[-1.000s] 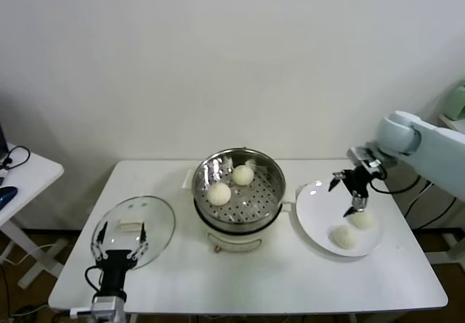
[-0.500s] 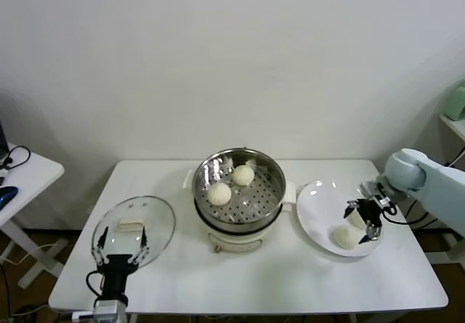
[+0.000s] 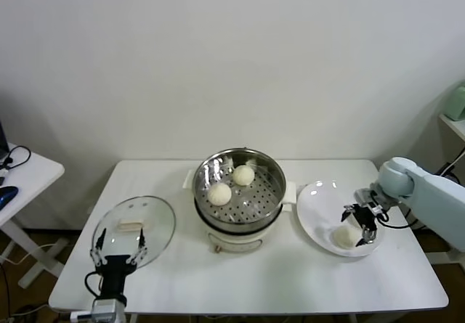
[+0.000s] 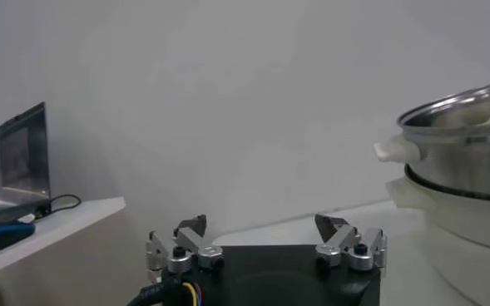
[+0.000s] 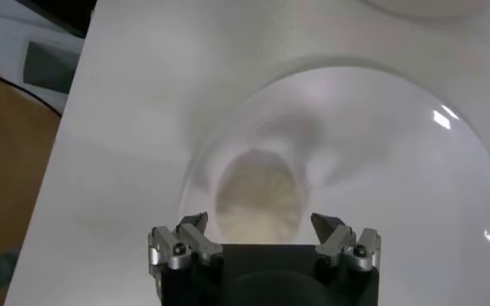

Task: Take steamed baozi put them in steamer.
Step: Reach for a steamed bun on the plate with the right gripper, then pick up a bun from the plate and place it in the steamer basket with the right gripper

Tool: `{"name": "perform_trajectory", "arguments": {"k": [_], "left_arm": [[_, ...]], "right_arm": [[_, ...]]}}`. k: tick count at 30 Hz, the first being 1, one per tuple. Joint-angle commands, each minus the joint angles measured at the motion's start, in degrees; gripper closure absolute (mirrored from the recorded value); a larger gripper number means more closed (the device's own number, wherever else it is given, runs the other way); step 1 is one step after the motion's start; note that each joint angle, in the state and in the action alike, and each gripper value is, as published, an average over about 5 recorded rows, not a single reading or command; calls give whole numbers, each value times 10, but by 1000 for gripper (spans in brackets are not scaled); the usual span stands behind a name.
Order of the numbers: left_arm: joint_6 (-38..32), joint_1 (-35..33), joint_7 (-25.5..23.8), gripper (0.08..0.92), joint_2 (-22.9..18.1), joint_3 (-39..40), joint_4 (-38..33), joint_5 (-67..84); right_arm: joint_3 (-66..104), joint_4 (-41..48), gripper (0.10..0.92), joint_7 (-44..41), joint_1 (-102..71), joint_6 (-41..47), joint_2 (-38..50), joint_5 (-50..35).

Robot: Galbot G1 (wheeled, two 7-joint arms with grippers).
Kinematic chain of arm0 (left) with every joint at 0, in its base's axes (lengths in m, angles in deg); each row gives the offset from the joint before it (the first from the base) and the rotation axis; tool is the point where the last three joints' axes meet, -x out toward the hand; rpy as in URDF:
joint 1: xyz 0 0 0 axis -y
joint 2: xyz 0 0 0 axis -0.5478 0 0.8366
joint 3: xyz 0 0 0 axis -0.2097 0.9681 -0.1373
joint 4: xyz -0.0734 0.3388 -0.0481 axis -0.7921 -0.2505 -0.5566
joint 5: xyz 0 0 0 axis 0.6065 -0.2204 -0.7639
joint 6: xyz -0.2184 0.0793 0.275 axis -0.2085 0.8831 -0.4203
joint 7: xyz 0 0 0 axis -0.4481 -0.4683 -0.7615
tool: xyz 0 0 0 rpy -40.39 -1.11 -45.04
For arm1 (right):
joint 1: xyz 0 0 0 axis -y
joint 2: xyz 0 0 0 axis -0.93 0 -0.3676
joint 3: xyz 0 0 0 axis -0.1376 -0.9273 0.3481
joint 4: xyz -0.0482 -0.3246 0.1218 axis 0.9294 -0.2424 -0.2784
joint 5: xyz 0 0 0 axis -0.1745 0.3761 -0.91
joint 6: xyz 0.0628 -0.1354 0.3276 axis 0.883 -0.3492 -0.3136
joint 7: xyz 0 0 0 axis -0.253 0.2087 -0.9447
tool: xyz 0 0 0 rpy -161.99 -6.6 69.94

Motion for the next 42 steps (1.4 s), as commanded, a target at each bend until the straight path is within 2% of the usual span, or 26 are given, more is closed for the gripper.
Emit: {"name": "perform_trajectory", "arguments": {"k": [1, 6, 11, 14, 22, 34, 42], "left_arm": [[4, 4, 0, 177, 0, 1, 2, 1], [4, 6, 0, 177, 0, 2, 4, 1], [4, 6, 0, 177, 0, 2, 5, 1], [4, 6, -1, 177, 0, 1, 5, 1], [4, 5, -1, 177, 0, 2, 4, 1], [6, 8, 0, 177, -1, 7, 3, -1], [6, 8, 2, 177, -3, 10, 4, -4]], "right_arm": [[11, 17, 203, -1, -16, -5, -19, 18], [10, 16, 221, -4, -16, -2, -20, 19], [10, 16, 333, -4, -17, -2, -19, 19], [11, 14, 366, -4, -17, -3, -18, 18], [-5, -14, 372, -7, 23, -4, -8, -7], [-118, -186, 372, -59, 291, -65, 7, -38], [-149, -271, 372, -84, 402, -137, -39, 50]]}}
